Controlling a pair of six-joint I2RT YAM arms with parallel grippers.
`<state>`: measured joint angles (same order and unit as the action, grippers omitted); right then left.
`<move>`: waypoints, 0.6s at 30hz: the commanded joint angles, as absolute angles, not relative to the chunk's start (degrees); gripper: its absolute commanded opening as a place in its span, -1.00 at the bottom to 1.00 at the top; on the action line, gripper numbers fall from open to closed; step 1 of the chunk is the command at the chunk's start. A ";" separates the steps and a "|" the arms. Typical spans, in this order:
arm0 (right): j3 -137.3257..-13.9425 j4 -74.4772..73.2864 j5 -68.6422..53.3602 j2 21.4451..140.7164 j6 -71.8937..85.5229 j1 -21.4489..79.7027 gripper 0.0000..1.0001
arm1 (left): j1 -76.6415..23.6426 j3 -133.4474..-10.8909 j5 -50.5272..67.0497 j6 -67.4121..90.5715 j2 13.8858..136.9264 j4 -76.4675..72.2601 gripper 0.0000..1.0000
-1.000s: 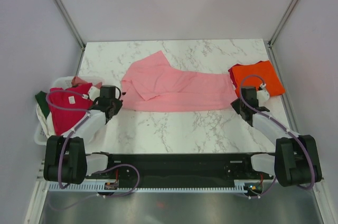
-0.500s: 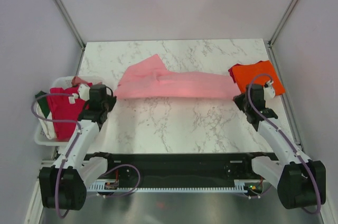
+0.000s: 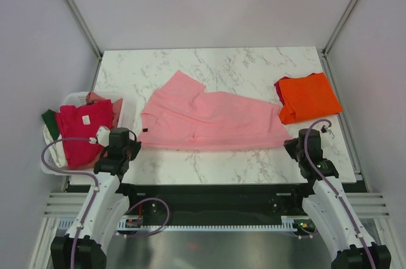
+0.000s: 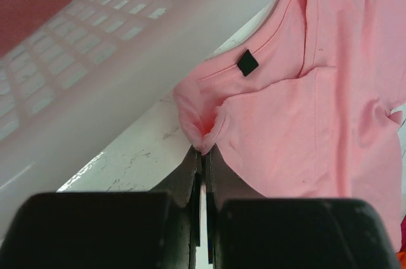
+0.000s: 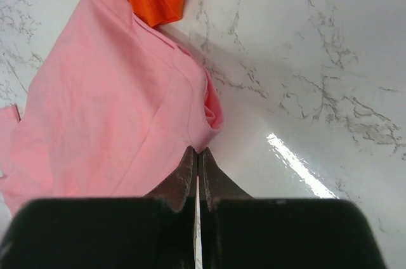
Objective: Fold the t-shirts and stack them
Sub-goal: Fold the tshirt
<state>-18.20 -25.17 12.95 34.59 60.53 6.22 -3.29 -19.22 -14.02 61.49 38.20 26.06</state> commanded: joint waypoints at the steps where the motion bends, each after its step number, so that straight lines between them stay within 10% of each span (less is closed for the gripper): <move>1: -20.65 -28.91 15.03 32.52 59.15 6.15 -1.00 | -2.99 -20.99 -15.20 62.14 35.69 29.44 -0.96; 18: -20.57 -31.99 11.69 30.24 60.38 6.06 -0.99 | -2.99 -25.40 -16.79 62.14 32.61 36.21 -0.96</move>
<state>-21.28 -31.16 11.66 32.71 59.20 6.22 -3.29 -23.55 -14.11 61.47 34.59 34.59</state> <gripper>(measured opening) 0.010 0.034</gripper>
